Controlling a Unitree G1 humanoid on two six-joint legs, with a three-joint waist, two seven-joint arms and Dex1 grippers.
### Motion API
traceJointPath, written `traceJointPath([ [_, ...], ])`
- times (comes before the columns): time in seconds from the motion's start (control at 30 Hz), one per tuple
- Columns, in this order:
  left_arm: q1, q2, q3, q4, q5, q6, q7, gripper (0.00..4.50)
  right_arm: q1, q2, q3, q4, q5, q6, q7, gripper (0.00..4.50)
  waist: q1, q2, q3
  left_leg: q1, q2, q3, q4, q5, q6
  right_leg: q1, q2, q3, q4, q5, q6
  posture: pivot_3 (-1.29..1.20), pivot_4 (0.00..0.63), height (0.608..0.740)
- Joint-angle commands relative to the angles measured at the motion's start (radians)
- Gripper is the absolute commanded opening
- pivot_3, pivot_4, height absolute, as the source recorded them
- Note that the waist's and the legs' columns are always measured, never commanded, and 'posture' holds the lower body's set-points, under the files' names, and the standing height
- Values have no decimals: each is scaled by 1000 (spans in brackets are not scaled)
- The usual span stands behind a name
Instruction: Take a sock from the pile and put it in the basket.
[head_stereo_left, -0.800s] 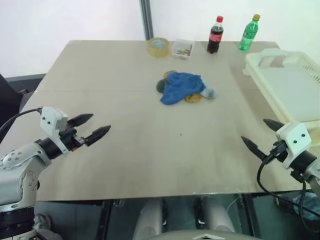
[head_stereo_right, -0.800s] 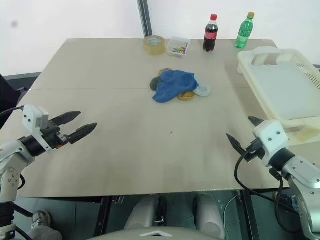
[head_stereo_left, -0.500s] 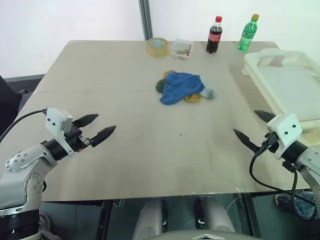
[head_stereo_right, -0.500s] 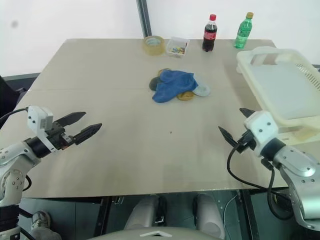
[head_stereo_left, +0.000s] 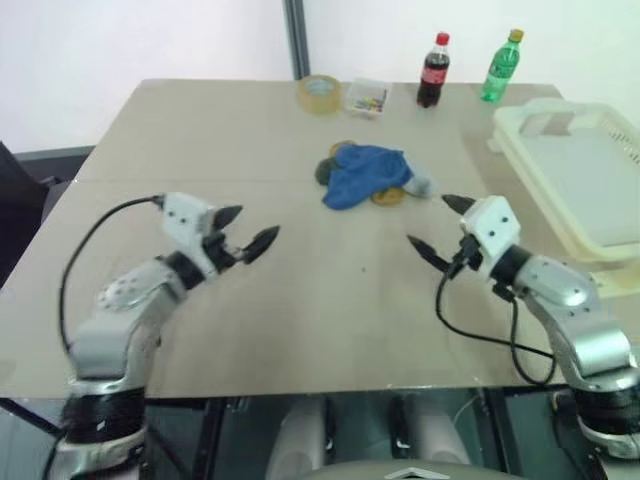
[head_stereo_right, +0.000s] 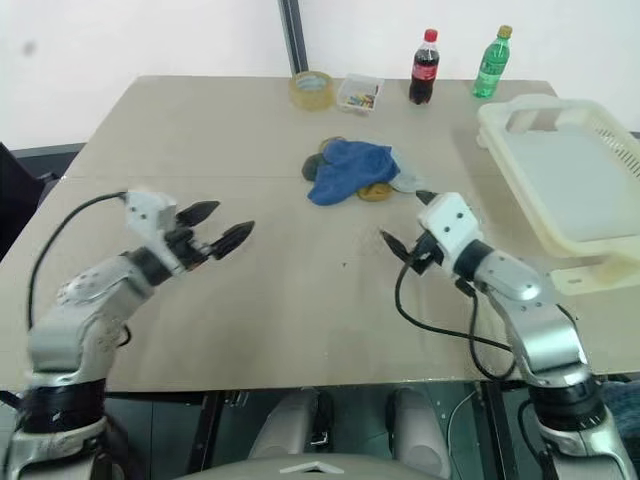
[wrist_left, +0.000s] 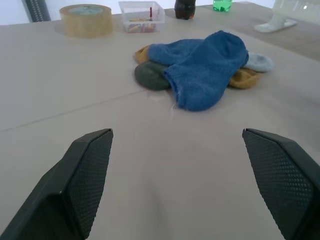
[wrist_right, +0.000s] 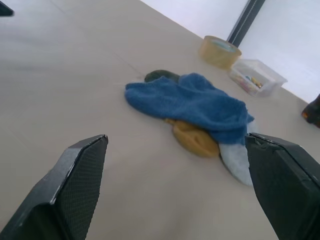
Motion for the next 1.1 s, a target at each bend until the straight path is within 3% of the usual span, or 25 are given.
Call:
traceJointPath([
  [0.03, -158, -73, -90, 167, 119, 0, 115, 4425, -44, 23, 22, 30, -30, -66, -5, 4500, 9, 0, 0, -1, -1, 0, 1, 0, 0, 1, 1, -1, 0, 0, 0, 0, 150, 740],
  [0.23, -419, -232, -171, 568, 248, -122, 191, 4425, -73, 47, 75, 71, -57, -115, 23, 4500, 8, -1, 1, -2, -1, 0, 2, 2, -3, 1, 2, -1, -2, 0, 1, 0, 150, 740],
  [0.43, -534, -275, -169, 809, 290, -229, 164, 4425, -94, 76, 79, 81, -79, -108, 8, 4500, 2, -2, 1, -2, 0, 0, 1, 2, -4, 0, 3, -1, -1, 0, 1, 0, 150, 740],
  [0.53, -566, -284, -161, 880, 293, -250, 151, 3620, -91, 79, 73, 79, -89, -104, -1, 4500, 2, -2, 1, -2, 0, 0, 1, 1, -1, 0, 2, -1, -1, 0, 1, 0, 150, 740],
  [0.7, -596, -302, -150, 941, 290, -288, 116, 1485, -63, 76, 66, 54, -93, -97, -1, 4500, 4, -2, 1, -2, 0, 0, 1, 1, -1, 0, 2, -1, -1, 0, 1, 0, 150, 740],
  [0.73, -601, -303, -147, 949, 290, -292, 113, 861, -59, 75, 65, 51, -93, -96, 0, 4500, 5, -2, 1, -2, 0, 0, 1, 1, -1, 0, 2, -1, -1, 0, 1, 0, 150, 740],
  [0.83, -605, -299, -142, 957, 291, -302, 100, 41, -50, 69, 60, 45, -91, -96, 8, 4500, 6, -2, 1, -2, 0, 0, 1, 1, -1, 0, 2, -1, -1, 0, 1, 0, 150, 740],
  [1.0, -573, -277, -126, 912, 274, -294, 58, 41, -48, 66, 60, 43, -87, -96, 14, 4500, 6, -2, 1, -2, 0, 0, 1, 1, -1, 0, 2, -1, -1, 0, 1, 0, 150, 740],
  [1.1, -498, -240, -112, 780, 230, -242, -17, 41, -41, 70, 63, 31, -82, -94, 16, 4500, -2, -2, 1, -2, 0, 0, 1, 1, -1, 0, 2, -1, -1, 0, 1, 0, 150, 740],
])
